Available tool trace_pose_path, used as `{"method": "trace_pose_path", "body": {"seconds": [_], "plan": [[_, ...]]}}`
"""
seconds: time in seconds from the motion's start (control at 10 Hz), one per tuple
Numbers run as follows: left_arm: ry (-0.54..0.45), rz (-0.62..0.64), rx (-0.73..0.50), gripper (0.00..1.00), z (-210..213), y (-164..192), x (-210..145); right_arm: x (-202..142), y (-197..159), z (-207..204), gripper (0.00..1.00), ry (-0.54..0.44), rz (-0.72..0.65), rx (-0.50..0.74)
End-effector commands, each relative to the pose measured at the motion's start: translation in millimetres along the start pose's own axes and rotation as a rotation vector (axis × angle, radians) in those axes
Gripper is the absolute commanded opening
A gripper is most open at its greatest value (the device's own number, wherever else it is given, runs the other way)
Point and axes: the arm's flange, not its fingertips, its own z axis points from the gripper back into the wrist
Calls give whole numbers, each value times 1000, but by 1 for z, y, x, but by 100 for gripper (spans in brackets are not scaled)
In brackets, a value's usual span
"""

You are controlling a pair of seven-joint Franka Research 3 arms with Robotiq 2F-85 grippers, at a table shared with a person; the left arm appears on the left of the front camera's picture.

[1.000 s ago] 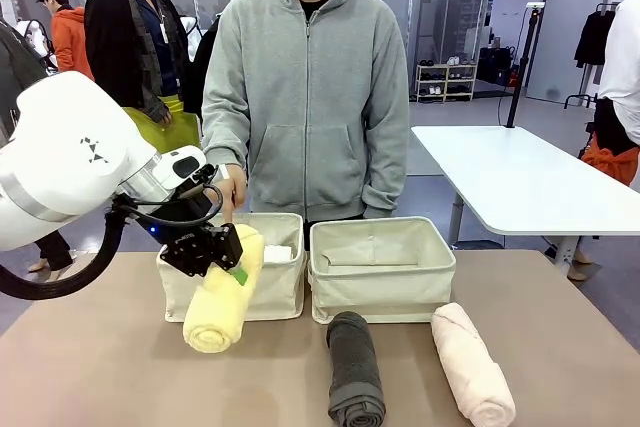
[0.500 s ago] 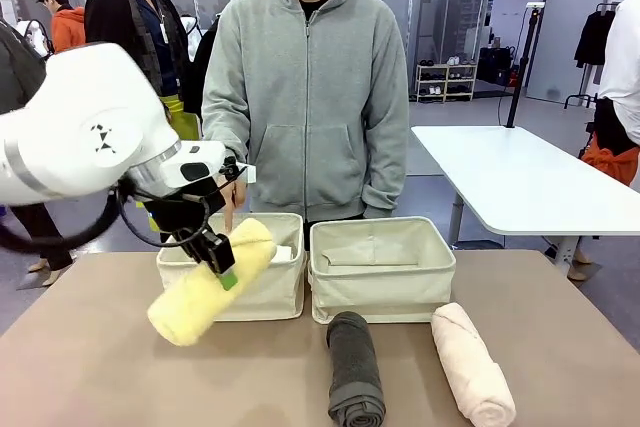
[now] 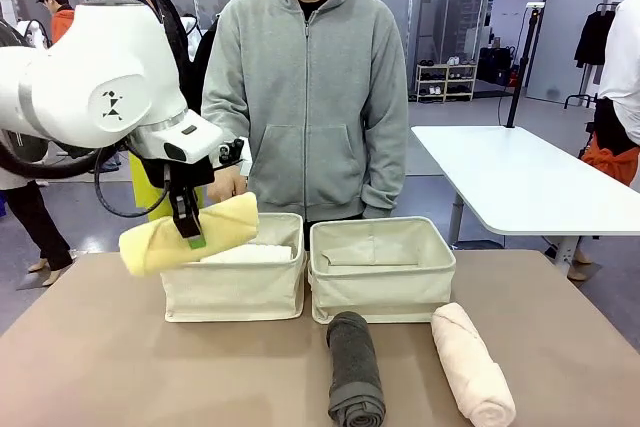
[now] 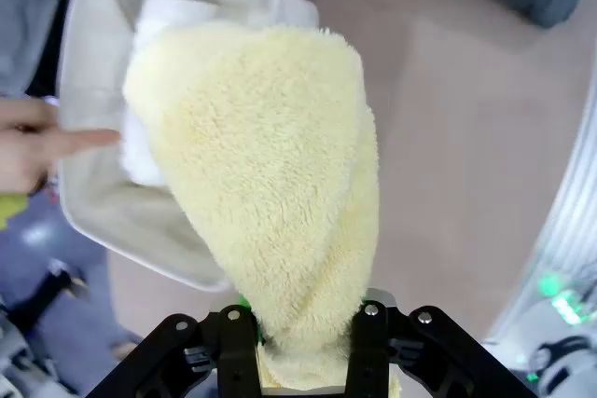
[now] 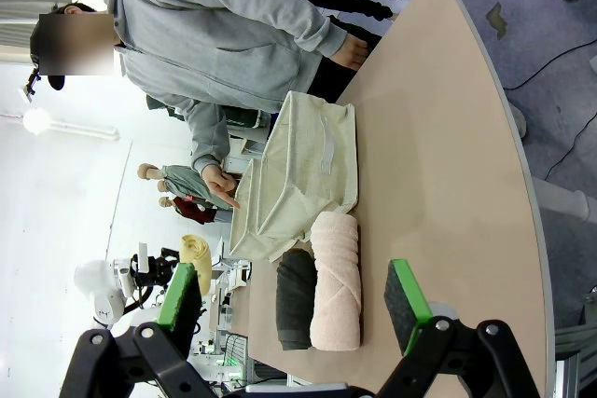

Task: Divide the towels into two baskets.
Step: Pick up one hotel-folded towel from the bottom of the table and place it in the Fabric basket indicated by the person.

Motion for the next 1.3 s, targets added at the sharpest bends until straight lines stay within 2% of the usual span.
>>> {"method": "trace_pose_path", "body": {"seconds": [0.0,0.2,0.4,0.6,1.0,1.2], "plan": [[-38,-121,65,37,-11,28,5,0,4,1,100,-13,-4,13],[-15,-226,142,37,-29,52,13,0,4,1,100,-13,-4,13],[44,-293,91,37,-49,77,28,0,4,1,100,-13,-4,13],[34,-349,35,37,-64,101,41,0,4,1,100,-13,-4,13],[87,-342,-101,37,-111,132,64,0,4,1,100,-13,-4,13],[102,-327,-185,37,-139,133,68,0,4,1,100,-13,-4,13]]}}
